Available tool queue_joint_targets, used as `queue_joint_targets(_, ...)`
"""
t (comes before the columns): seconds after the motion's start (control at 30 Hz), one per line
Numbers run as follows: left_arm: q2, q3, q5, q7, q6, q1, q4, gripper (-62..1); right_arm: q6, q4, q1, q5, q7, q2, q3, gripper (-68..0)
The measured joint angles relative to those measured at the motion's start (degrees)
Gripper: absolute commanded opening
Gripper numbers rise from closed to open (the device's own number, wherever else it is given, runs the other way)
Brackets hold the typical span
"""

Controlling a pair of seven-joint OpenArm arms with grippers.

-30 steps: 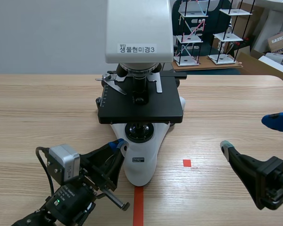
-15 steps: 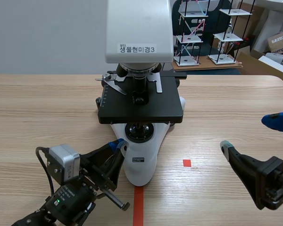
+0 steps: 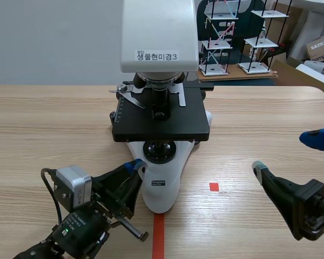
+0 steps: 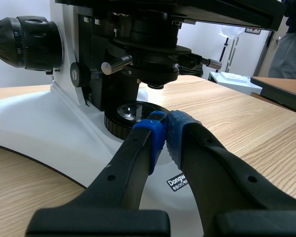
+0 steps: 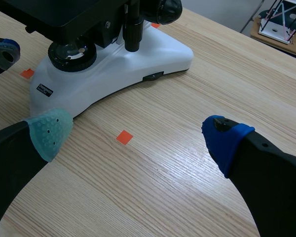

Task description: Point at the diaphragm

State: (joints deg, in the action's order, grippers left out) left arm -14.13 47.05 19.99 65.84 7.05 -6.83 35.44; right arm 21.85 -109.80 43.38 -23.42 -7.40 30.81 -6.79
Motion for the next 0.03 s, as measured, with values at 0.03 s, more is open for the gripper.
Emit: queue_joint_targets(0.03, 0.0, 0.0, 0.0, 0.0, 0.0, 0.0, 0.0, -56.5, 0.0, 0.0, 0.0, 0.0, 0.0, 0.0, 0.0, -9.7)
